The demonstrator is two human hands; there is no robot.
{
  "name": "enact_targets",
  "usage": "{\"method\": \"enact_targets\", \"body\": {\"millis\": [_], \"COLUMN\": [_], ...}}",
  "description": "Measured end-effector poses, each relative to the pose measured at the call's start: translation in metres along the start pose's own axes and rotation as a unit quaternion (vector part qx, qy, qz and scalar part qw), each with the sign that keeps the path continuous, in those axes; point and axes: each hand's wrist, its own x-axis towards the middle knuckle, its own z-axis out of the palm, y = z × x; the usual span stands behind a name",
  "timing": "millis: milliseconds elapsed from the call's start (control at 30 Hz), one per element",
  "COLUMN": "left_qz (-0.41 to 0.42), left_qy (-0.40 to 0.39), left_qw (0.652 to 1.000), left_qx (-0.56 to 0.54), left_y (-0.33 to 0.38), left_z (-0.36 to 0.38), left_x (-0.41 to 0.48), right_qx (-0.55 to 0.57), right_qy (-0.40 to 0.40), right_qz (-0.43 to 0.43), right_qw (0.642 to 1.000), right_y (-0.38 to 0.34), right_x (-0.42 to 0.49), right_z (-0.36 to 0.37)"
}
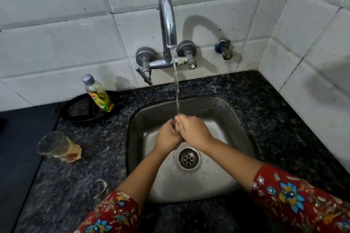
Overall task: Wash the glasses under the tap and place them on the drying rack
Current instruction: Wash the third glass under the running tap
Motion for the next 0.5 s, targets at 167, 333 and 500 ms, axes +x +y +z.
{"method": "enact_targets", "body": {"millis": [167, 333, 500], "left_qz": [0.015, 0.005, 0.046], "left_qy": [-0.144, -0.133, 0.003], "left_qw": [0.984, 0.987, 0.998], "left_qx": [-0.101, -0.084, 0.044], "left_y": [0.009, 0.008, 0.004], "left_z": [-0.021, -0.018, -0.008], "left_x": [0.001, -0.003, -0.001], "right_qx": [0.054, 0.012, 0.058], "right_qy": [-0.016, 0.0, 0.002], "right_qz": [-0.11, -0.097, -0.021], "right_qw": [0.992, 0.995, 0.998], "right_y": [0.004, 0.006, 0.0], "right_x": [-0.003, -0.006, 0.002], "right_z": [-0.014, -0.011, -0.007]}}
